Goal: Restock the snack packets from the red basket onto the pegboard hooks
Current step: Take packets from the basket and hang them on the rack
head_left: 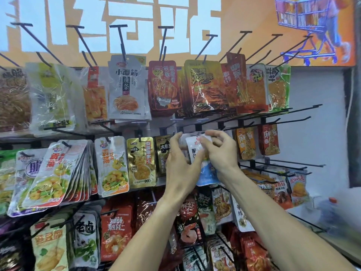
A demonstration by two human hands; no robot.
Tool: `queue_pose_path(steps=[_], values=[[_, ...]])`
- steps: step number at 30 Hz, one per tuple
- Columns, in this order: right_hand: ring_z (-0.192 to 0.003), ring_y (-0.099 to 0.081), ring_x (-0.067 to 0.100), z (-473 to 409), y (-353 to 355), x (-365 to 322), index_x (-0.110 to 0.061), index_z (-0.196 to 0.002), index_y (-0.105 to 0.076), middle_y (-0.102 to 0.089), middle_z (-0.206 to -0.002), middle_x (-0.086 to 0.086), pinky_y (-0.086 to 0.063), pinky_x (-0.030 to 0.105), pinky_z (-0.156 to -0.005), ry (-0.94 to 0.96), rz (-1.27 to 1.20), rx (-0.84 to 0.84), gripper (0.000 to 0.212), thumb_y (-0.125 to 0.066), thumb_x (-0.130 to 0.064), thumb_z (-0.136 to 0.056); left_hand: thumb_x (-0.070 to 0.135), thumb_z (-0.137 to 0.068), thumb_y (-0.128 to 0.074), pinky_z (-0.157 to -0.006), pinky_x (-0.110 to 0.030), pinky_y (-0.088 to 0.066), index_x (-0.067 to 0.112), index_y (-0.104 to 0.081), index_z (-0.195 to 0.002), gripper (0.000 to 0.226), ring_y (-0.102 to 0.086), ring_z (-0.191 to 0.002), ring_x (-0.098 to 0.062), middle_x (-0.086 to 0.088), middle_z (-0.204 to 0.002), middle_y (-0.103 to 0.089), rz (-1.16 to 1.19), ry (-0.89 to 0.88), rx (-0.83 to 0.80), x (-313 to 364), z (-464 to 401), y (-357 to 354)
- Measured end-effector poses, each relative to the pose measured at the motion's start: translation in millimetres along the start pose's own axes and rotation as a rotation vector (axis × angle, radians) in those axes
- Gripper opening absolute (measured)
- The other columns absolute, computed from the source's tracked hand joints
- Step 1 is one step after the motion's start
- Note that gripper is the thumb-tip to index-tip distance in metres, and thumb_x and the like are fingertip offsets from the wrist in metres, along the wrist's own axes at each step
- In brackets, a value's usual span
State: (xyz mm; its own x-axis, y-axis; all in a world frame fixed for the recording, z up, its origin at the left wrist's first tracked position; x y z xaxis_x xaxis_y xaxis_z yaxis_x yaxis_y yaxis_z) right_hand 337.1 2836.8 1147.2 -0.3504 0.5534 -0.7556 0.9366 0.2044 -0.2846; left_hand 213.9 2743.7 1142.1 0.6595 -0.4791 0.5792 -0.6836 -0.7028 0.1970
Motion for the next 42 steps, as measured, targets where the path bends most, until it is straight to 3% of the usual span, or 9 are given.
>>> queue_pose_path(steps=[4, 7, 11, 17, 21, 25, 33, 37, 42], values=[[-0.085, -0.07, 0.01, -4.1, 7.3, 4.4, -0.017, -0.112, -0.071, -0.078, -0.093, -0.002, -0.056, 0.024, -0.071, 0.055, 0.05, 0.026, 0.019, -0.077, -0.016, -0.094, 0.018, -0.101, -0.069, -0.079, -0.025, -0.059, 0.037, -0.042, -0.153, 0.061, -0.069, -0.082, -0.005, 0.013, -0.141, -0.051, -0.055, -0.135, -0.063, 0.0, -2.3, -7.0], [-0.103, -0.068, 0.003, -0.8, 13.4, 4.8, -0.021, -0.114, -0.073, -0.074, -0.109, -0.01, -0.057, 0.027, -0.089, 0.14, 0.076, 0.025, 0.021, -0.077, -0.017, -0.095, 0.014, -0.101, -0.069, -0.071, -0.013, -0.053, 0.03, -0.05, -0.151, 0.056, -0.066, -0.088, -0.001, 0.02, -0.141, -0.046, -0.012, -0.171, -0.097, -0.5, 3.6, -10.2], [-0.104, -0.067, 0.0, -7.1, 10.2, 5.7, -0.023, -0.112, -0.074, -0.074, -0.11, -0.013, -0.057, 0.032, -0.095, 0.156, 0.074, 0.028, 0.022, -0.078, -0.014, -0.093, 0.016, -0.103, -0.068, -0.075, -0.01, -0.052, 0.022, -0.05, -0.155, 0.056, -0.066, -0.105, -0.014, 0.025, -0.143, -0.041, -0.054, -0.161, -0.083, -7.9, -2.2, -11.9], [-0.11, -0.067, 0.008, -24.5, 2.5, 11.1, -0.018, -0.116, -0.076, -0.074, -0.111, -0.011, -0.056, 0.036, -0.1, 0.134, 0.135, 0.029, 0.024, -0.078, -0.014, -0.092, 0.019, -0.102, -0.067, -0.09, -0.039, -0.059, 0.018, -0.046, -0.158, 0.059, -0.065, -0.084, -0.011, 0.009, -0.151, -0.043, -0.148, -0.146, -0.078, -15.9, -15.4, -15.0], [-0.106, -0.068, 0.011, -30.5, -0.2, 21.6, -0.022, -0.107, -0.075, -0.073, -0.106, -0.011, -0.058, 0.04, -0.096, 0.101, 0.186, 0.046, 0.02, -0.082, -0.016, -0.089, 0.021, -0.103, -0.064, -0.101, -0.046, -0.055, 0.017, -0.044, -0.158, 0.059, -0.065, -0.111, -0.031, 0.003, -0.149, -0.044, -0.235, -0.129, -0.096, -22.6, -18.0, -18.0], [-0.093, -0.068, 0.016, -42.3, -7.4, 32.2, -0.023, -0.092, -0.07, -0.069, -0.092, -0.01, -0.056, 0.037, -0.083, 0.058, 0.348, 0.156, 0.02, -0.087, -0.029, -0.083, 0.021, -0.105, -0.06, -0.104, -0.044, -0.044, 0.019, -0.039, -0.16, 0.058, -0.054, -0.126, -0.036, -0.013, -0.142, -0.05, -0.468, -0.086, -0.13, -32.3, -30.3, -21.1], [-0.097, -0.069, 0.02, -38.5, -12.5, 40.8, -0.028, -0.09, -0.069, -0.075, -0.102, -0.006, -0.054, 0.034, -0.081, 0.004, 0.591, 0.165, 0.018, -0.082, -0.039, -0.086, 0.018, -0.106, -0.058, -0.107, -0.051, -0.044, 0.021, -0.031, -0.163, 0.063, -0.05, -0.136, -0.046, -0.028, -0.15, -0.047, -0.638, -0.026, -0.185, -45.9, -27.8, -16.7], [-0.094, -0.068, 0.009, 9.4, 17.6, 24.4, -0.024, -0.1, -0.075, -0.073, -0.098, -0.013, -0.054, 0.03, -0.082, 0.068, 0.568, 0.121, 0.017, -0.08, -0.036, -0.089, 0.023, -0.105, -0.061, -0.098, -0.047, -0.049, 0.02, -0.042, -0.159, 0.057, -0.059, -0.123, -0.039, -0.017, -0.141, -0.052, -0.578, -0.128, -0.096, -22.1, 6.5, 2.6], [-0.092, -0.064, -0.006, 127.5, 70.9, 13.7, -0.025, -0.105, -0.072, -0.071, -0.098, -0.016, -0.046, 0.005, -0.076, 0.088, 0.483, -0.015, 0.015, -0.078, -0.03, -0.093, 0.03, -0.104, -0.064, -0.084, -0.04, -0.055, 0.02, -0.059, -0.144, 0.042, -0.062, -0.108, -0.025, -0.004, -0.122, -0.059, -0.485, -0.252, -0.066, 10.1, 94.0, 13.3]])
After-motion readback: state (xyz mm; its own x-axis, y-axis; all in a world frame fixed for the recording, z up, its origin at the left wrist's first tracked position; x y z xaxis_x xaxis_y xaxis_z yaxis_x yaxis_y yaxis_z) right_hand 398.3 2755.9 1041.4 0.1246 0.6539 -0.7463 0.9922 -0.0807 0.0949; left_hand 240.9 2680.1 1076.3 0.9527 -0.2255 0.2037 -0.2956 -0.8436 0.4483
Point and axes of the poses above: each hand's wrist, its own z-axis away from the middle knuckle, its own y-axis out of the back of the hand, x = y × z, the point moved 8 cm from there along -z, towards the middle knuckle
